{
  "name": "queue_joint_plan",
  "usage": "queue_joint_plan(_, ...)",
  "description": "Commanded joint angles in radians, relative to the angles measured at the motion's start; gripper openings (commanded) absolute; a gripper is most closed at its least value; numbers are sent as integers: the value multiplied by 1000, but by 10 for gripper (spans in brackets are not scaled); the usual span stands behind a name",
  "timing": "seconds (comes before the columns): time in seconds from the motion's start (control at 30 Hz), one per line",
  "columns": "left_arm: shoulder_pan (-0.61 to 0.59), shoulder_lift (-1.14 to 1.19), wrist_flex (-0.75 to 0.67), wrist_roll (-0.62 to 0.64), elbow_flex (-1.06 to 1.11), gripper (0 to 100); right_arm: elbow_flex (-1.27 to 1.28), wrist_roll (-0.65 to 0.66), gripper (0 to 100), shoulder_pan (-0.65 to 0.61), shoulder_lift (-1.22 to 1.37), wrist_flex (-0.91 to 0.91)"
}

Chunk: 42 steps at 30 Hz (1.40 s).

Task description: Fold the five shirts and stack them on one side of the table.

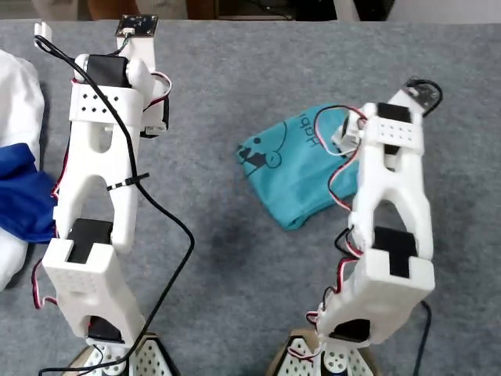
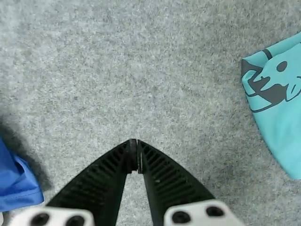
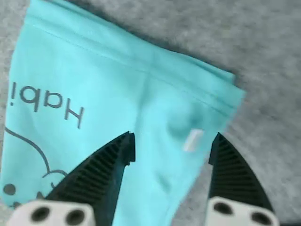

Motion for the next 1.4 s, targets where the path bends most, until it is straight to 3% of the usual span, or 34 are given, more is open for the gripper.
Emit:
queue_joint_plan(0.0,-8,-59,14,-9,-3,20,-47,-11,263,-19,45,-46)
queue_joint_plan(0.27,-8,-59,14,-23,-3,20,-47,-12,263,-16,42,11)
queue_joint_plan(0.6,-8,-59,14,-25,-6,20,-47,-17,263,-22,150,-199)
queue_joint_plan(0.77,-8,-59,14,-40,-8,20,-64,-21,260,-24,208,-212)
queue_joint_plan(0.83,-8,-59,14,-43,-8,20,-74,-15,207,-24,217,-212)
queue_joint_plan(0.97,-6,-59,14,-43,-8,20,-102,-8,0,-24,219,-209)
queue_joint_plan(1.37,-8,-59,14,-44,-3,20,-113,40,5,-36,211,-207)
